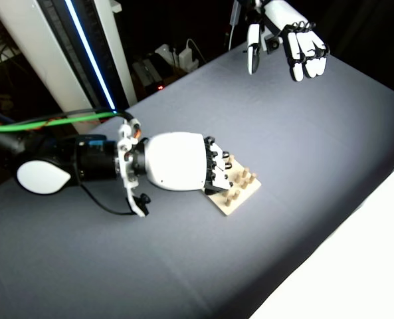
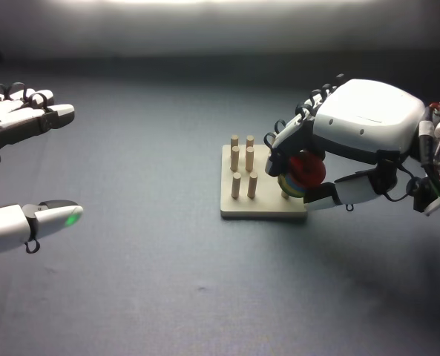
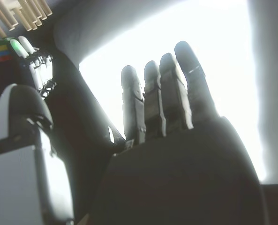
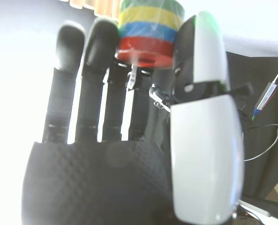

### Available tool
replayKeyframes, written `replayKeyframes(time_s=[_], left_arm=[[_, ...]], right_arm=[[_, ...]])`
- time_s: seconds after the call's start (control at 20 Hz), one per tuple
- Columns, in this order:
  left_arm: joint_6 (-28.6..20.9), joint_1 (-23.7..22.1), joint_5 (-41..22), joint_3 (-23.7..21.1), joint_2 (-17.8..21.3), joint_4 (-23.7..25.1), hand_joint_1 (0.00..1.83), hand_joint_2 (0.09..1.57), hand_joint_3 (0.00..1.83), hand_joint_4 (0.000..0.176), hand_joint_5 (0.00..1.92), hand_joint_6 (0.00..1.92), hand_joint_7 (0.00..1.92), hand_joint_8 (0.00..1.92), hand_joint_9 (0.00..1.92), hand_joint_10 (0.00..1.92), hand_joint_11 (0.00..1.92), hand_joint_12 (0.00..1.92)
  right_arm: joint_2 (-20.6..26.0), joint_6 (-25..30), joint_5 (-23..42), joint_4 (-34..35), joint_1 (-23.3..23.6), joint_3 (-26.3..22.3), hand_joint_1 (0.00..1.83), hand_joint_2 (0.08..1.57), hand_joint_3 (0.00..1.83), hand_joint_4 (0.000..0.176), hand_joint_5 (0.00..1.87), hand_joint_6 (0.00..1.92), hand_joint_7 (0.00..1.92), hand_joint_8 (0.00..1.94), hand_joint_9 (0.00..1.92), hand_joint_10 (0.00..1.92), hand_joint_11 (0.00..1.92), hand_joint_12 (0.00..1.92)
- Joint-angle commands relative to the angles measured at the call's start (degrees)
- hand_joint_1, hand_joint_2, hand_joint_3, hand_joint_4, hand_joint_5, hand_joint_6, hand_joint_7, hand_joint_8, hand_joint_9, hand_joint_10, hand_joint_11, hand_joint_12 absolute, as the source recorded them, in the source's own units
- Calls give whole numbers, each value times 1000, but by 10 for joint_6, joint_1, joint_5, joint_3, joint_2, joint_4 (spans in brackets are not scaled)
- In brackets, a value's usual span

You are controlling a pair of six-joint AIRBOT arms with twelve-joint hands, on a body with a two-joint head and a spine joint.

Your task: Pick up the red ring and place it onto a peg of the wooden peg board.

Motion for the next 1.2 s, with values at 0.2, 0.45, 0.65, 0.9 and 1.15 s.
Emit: replayKeyframes(time_s=[0.2, 0.45, 0.65, 0.9, 1.15], left_arm=[[-3, -5, -70, 4, -3, 2, 664, 1011, 0, 2, 432, 1, 265, 1, 236, 1, 0, 726], [-3, -5, -69, 4, -4, 2, 705, 1011, 0, 0, 442, 3, 259, 1, 232, 1, 0, 746], [-3, -5, -70, 4, -5, 2, 695, 1013, 0, 0, 439, 1, 259, 2, 236, 1, 0, 731], [-3, -5, -70, 5, -6, 2, 656, 1011, 0, 0, 434, 1, 263, 2, 232, 3, 0, 731], [-3, -5, -69, 4, -7, 2, 676, 1009, 0, 0, 438, 0, 256, 0, 234, 1, 0, 767]], right_arm=[[0, 0, 19, -2, 3, 2, 1280, 1084, 0, 0, 1081, 626, 1053, 1136, 952, 1205, 746, 1494], [11, 0, 17, -1, 5, -1, 1278, 1088, 1, 0, 1101, 591, 1029, 1181, 940, 1204, 639, 1564], [28, 0, 41, 4, 12, -14, 1391, 1067, 0, 0, 1037, 796, 1100, 880, 979, 1096, 768, 1253], [29, -1, 44, 3, 14, -12, 1287, 1061, 0, 0, 1088, 719, 1120, 911, 1008, 1004, 817, 1274], [31, -1, 47, 3, 29, -11, 1388, 1070, 0, 0, 995, 898, 1145, 755, 967, 1102, 723, 1199]])
